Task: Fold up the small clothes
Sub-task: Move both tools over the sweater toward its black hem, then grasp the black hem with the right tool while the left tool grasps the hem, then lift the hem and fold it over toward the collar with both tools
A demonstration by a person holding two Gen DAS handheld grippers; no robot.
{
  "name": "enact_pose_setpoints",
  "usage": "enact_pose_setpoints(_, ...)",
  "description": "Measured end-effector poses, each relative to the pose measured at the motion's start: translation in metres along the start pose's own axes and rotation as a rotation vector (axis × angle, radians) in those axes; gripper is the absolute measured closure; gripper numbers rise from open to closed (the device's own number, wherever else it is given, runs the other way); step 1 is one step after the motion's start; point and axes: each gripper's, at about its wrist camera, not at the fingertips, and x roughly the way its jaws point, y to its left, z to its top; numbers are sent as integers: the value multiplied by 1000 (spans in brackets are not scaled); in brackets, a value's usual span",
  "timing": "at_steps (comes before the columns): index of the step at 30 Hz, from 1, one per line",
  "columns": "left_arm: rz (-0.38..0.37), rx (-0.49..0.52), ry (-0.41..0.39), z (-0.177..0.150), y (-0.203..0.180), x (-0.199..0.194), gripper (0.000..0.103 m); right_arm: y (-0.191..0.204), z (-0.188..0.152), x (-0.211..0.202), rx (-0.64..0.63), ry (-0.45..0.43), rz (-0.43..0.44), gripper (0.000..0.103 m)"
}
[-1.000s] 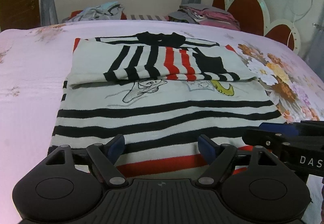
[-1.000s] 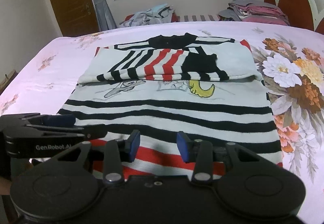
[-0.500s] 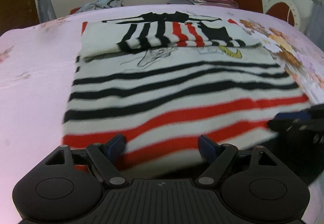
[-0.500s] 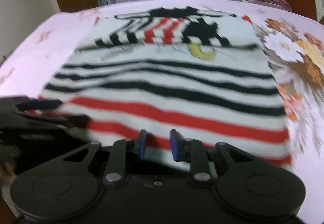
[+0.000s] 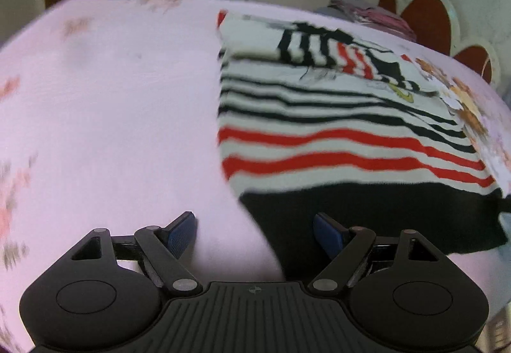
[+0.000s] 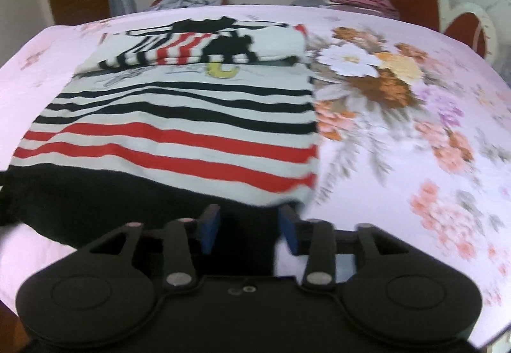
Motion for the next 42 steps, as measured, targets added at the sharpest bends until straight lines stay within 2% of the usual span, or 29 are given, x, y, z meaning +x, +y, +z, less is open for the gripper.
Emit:
enact_pose_setpoints(6, -107, -64, 21, -4, 2, 7, 23, -16, -13, 6, 143, 57, 48, 52)
enact_pose_setpoints(8, -129, -58, 37, -4, -5, 11, 23, -16, -17, 8, 179, 77, 75, 60)
enact_pose_setpoints(11, -150, -52, 49, -2, -11, 14, 25, -12, -21, 10, 205, 87, 85, 64)
enact_pose_setpoints(12, -162, -57, 55, -1, -12, 14, 28, -12, -21, 11, 208, 88, 82, 65)
enact_pose_setpoints(13, -172, -56, 61, 0, -13, 15, 42, -11, -21, 11, 216, 92, 84, 68)
enact_pose_setpoints(14, -183, -57, 71, 1, -13, 16, 56, -10, -21, 12, 220, 99, 92, 76)
enact_pose_setpoints(18, -205, -48, 86, 5, -12, 21, 75, -6, -17, 15, 195, 118, 97, 85)
enact_pose_setpoints(19, -222, -57, 90, 7, -9, 22, 90, -8, -16, 15, 207, 120, 118, 92)
enact_pose_setpoints(21, -242, -85, 91, 12, -5, 20, 91, -11, -12, 12, 220, 104, 147, 92)
enact_pose_setpoints(25, -282, -56, 33, 32, -10, 8, 91, -16, 7, -1, 255, 33, 217, 93)
enact_pose_setpoints(31, -333, -93, -106, 93, -9, 1, 91, -27, 66, -9, 274, -92, 276, 93)
enact_pose_setpoints(37, -333, -106, -187, 164, -12, 34, 91, -48, 137, 25, 304, -177, 288, 93)
enact_pose_setpoints(42, -300, -72, -229, 223, -26, 77, 91, -60, 193, 78, 347, -187, 303, 93)
